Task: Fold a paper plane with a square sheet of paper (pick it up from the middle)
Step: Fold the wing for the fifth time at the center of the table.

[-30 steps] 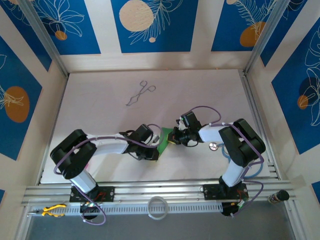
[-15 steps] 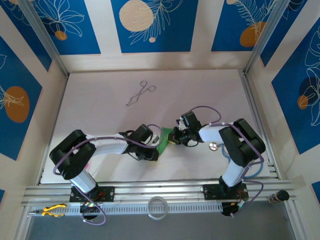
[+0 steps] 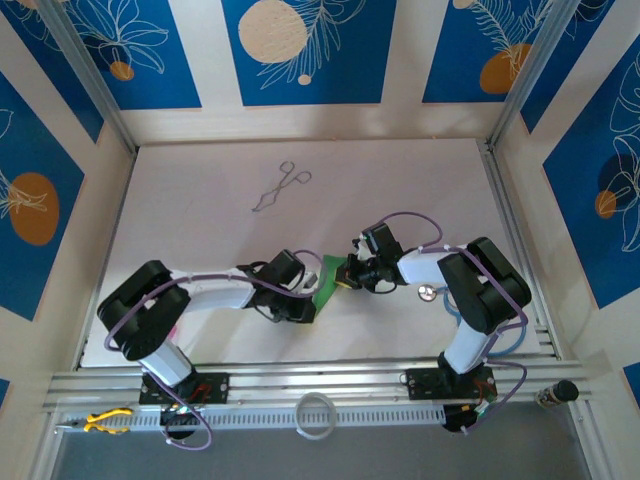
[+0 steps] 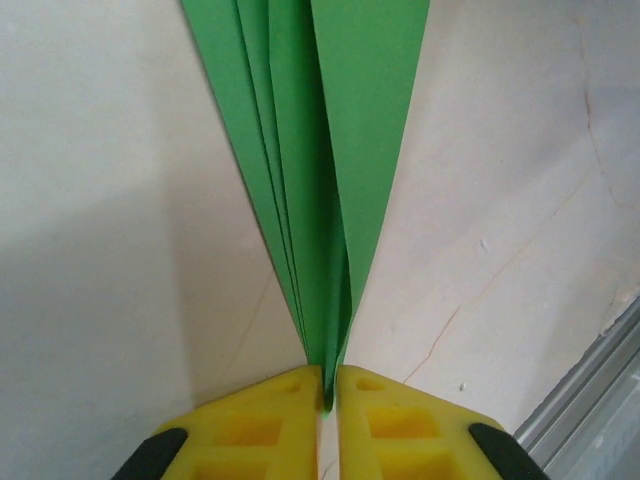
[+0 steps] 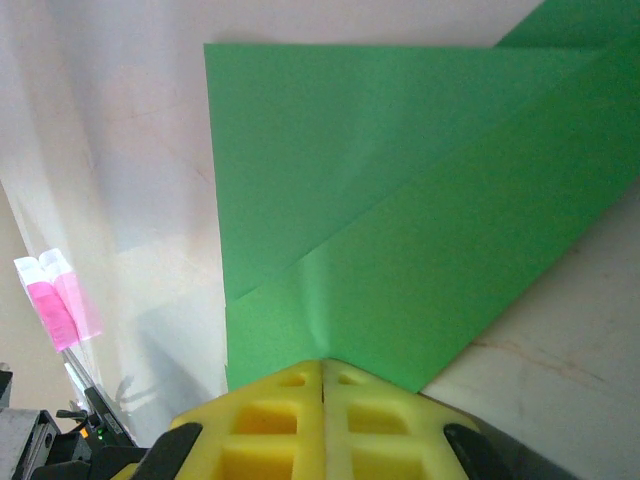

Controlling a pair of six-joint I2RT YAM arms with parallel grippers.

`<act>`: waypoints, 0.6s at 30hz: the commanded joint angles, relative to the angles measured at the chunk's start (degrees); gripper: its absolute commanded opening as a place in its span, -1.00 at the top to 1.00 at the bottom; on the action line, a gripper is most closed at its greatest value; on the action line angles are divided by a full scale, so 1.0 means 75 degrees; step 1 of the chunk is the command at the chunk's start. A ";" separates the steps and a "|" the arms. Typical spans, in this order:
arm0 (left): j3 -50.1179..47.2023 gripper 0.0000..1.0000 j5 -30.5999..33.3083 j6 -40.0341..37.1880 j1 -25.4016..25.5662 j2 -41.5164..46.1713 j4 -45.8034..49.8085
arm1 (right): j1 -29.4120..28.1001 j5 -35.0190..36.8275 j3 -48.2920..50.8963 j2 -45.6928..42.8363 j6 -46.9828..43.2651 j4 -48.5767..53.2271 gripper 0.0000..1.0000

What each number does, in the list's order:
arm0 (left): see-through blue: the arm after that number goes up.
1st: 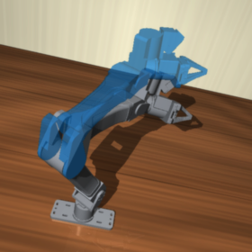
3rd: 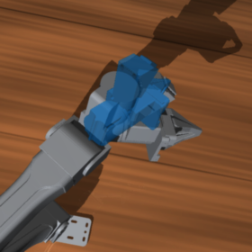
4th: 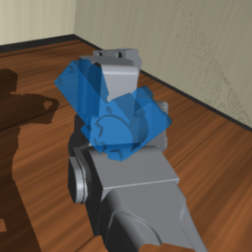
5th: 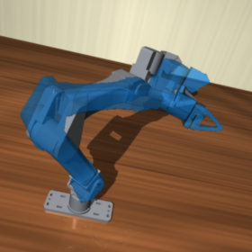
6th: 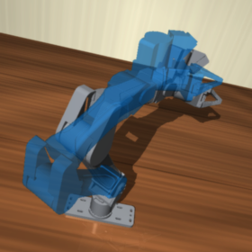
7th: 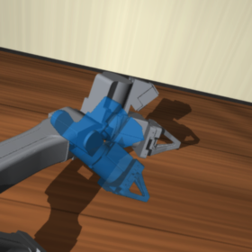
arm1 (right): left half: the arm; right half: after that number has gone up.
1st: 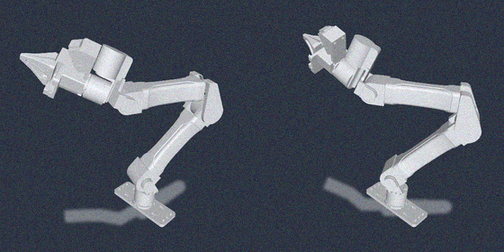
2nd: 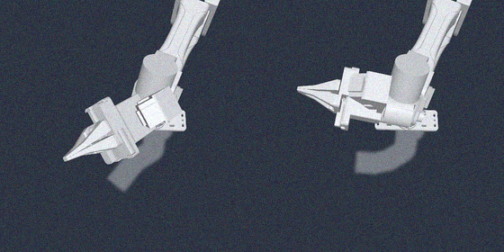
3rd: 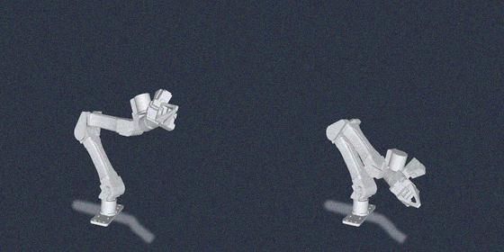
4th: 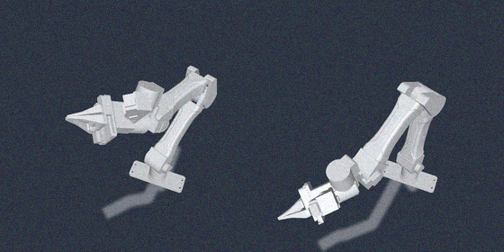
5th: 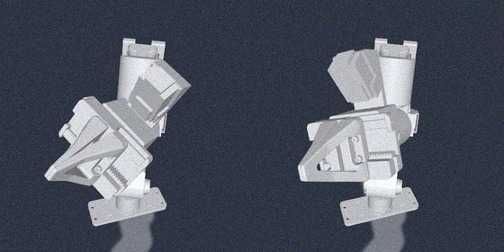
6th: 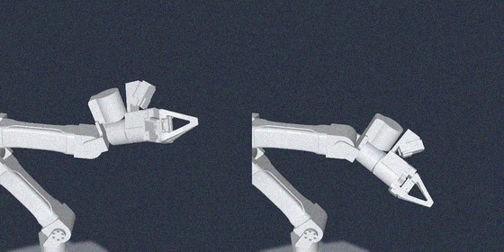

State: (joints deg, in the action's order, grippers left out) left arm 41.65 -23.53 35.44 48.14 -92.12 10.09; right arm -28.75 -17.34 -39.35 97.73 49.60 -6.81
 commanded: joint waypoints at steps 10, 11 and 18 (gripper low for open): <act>-0.0163 0.96 -0.0124 -0.0200 0.0085 0.0060 0.0471 | 0.0095 0.0273 0.0005 0.0222 0.0010 0.0445 0.95; -0.0163 0.99 -0.0160 -0.0201 0.0091 0.0050 0.0471 | 0.0095 0.0273 -0.0012 0.0223 0.0007 0.0451 0.95; -0.0233 0.92 -0.0110 -0.0180 0.0085 0.0250 0.0548 | 0.0107 0.0297 0.0000 0.0216 -0.0016 0.0476 0.95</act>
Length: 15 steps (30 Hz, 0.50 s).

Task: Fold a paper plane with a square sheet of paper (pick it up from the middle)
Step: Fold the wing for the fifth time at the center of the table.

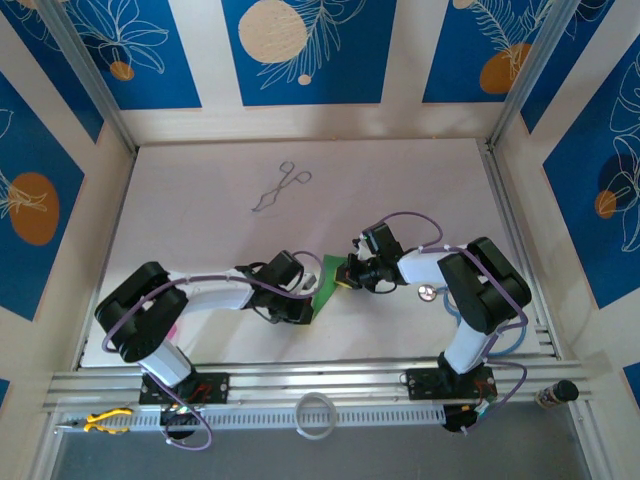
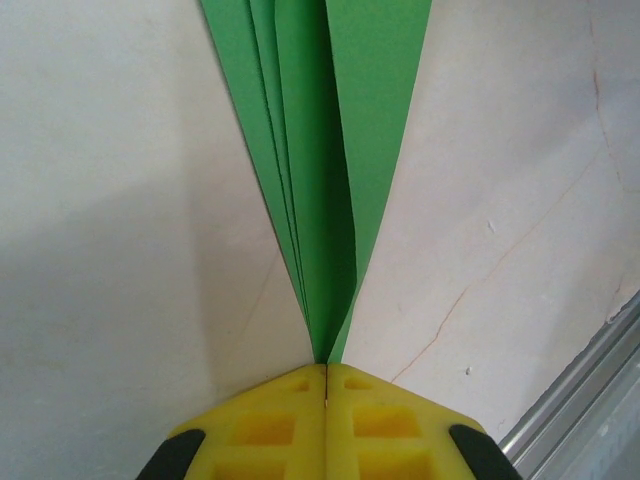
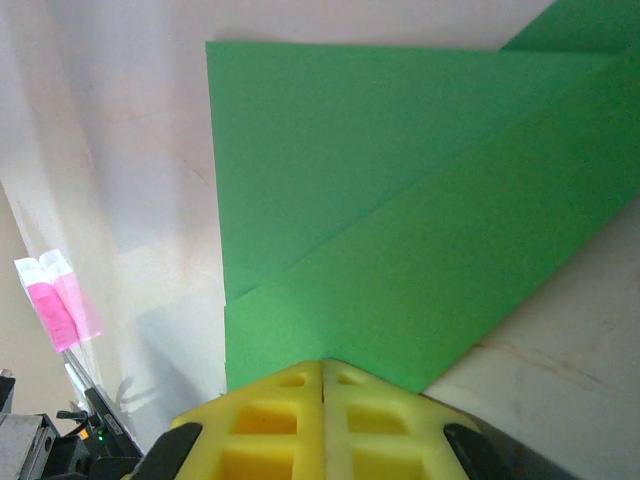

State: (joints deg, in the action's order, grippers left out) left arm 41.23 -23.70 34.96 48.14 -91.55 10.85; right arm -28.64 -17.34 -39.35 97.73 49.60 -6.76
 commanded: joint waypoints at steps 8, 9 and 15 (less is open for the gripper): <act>-0.0284 0.69 0.0124 -0.0179 0.0086 0.0730 0.0574 | 0.0086 0.0297 -0.0035 0.0232 -0.0041 0.0538 0.95; -0.0271 0.65 0.0229 -0.0183 0.0083 0.0867 0.0623 | 0.0092 0.0297 -0.0022 0.0229 -0.0041 0.0518 0.95; 0.0069 0.53 0.0659 -0.0215 -0.0018 0.1358 0.0923 | 0.0080 0.0283 -0.0046 0.0201 -0.0051 0.0543 0.95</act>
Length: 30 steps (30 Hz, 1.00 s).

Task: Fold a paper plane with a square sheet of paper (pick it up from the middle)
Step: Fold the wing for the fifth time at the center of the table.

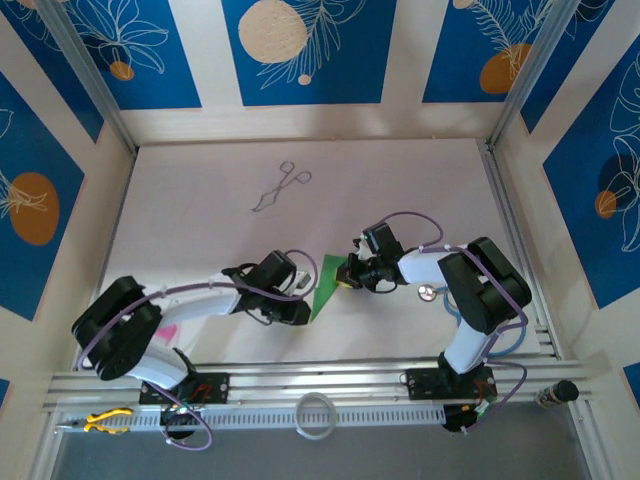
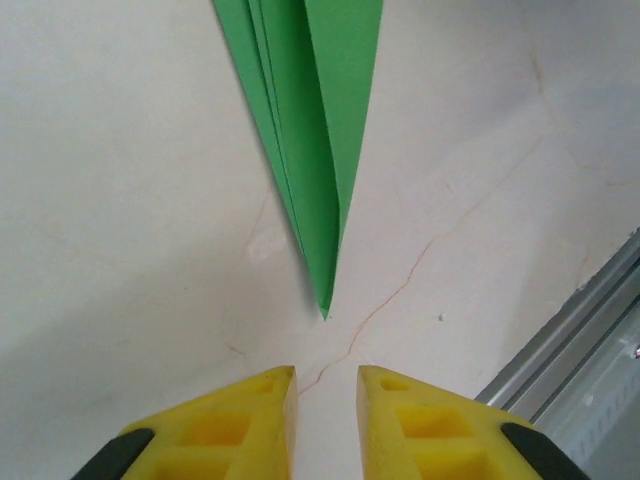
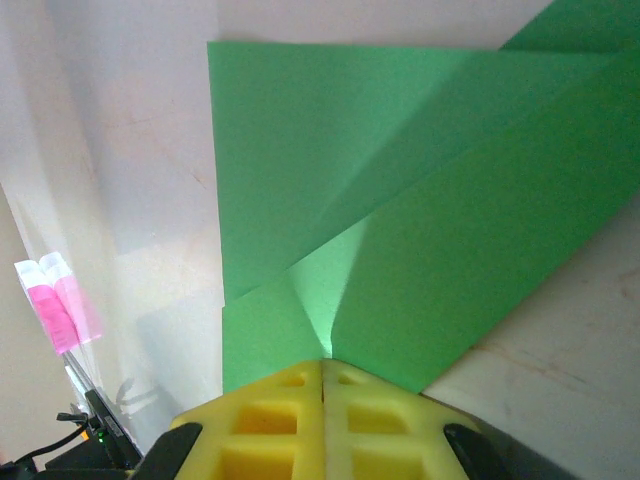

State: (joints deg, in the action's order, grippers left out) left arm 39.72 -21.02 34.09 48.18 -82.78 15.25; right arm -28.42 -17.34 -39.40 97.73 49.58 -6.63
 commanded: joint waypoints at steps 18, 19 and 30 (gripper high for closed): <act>0.1906 0.72 -0.0845 0.0701 -0.0126 -0.2164 -0.1825 | 0.0052 0.0250 -0.0032 0.0196 -0.0049 0.0536 0.95; 0.1931 0.73 -0.0895 0.0706 -0.0129 -0.2272 -0.1833 | 0.0052 0.0235 -0.0022 0.0195 -0.0038 0.0541 0.95; 0.0663 0.74 -0.0581 0.0910 -0.0132 -0.2199 -0.1951 | 0.0051 0.0306 0.0044 0.0153 -0.0055 0.0553 0.95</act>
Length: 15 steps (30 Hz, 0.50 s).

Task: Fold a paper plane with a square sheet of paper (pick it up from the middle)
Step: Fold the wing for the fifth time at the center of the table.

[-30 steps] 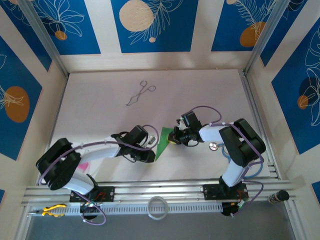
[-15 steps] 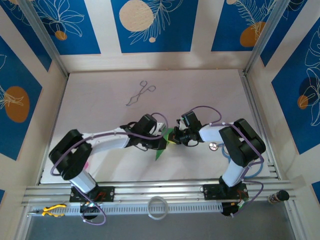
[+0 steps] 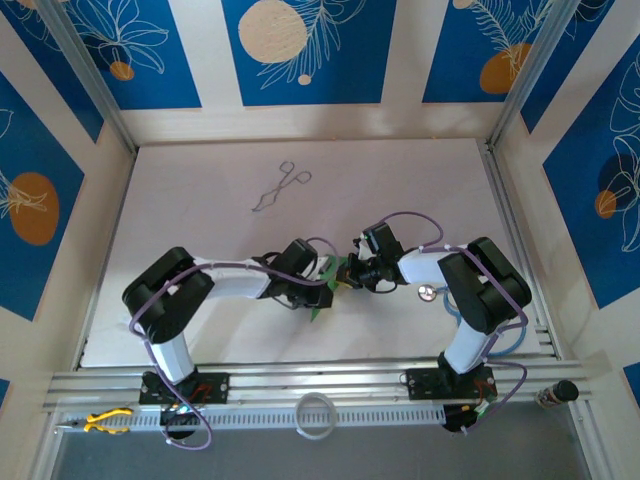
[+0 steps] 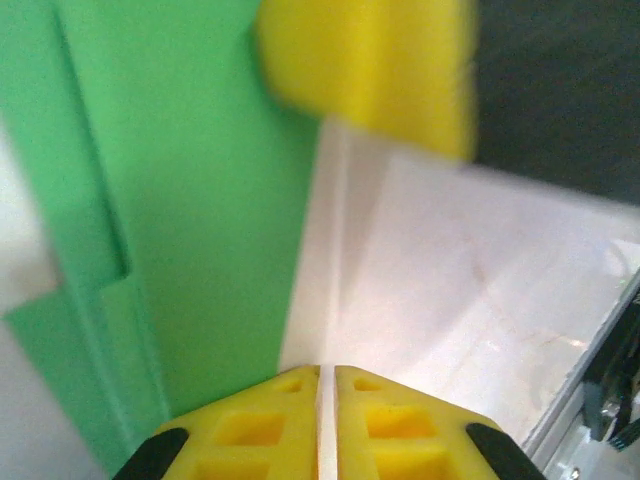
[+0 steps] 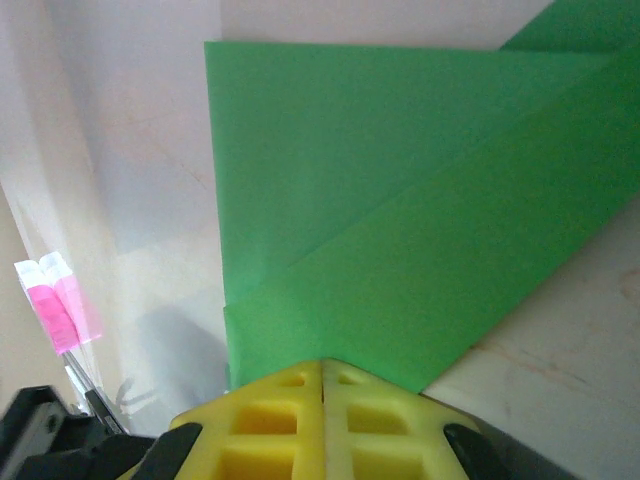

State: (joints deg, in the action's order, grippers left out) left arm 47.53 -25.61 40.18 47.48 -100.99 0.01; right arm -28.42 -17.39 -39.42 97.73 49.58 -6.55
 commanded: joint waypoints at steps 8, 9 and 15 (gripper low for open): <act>-0.1047 0.74 0.0098 0.0264 -0.0038 0.0741 0.0159 | 0.0086 0.0326 0.0055 0.0146 -0.0084 0.0576 0.95; -0.1095 0.73 0.0106 0.0273 -0.0040 0.0825 0.0216 | 0.0087 0.0322 0.0053 0.0141 -0.0086 0.0590 0.95; -0.1623 0.73 0.0156 0.0370 -0.0034 0.1302 0.0337 | 0.0093 0.0314 0.0062 0.0129 -0.0098 0.0600 0.95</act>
State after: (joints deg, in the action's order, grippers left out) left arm 38.20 -24.75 42.00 47.37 -93.08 -2.37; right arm -28.42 -18.02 -39.42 97.73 49.58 -5.98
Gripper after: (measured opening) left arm 0.137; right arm 0.045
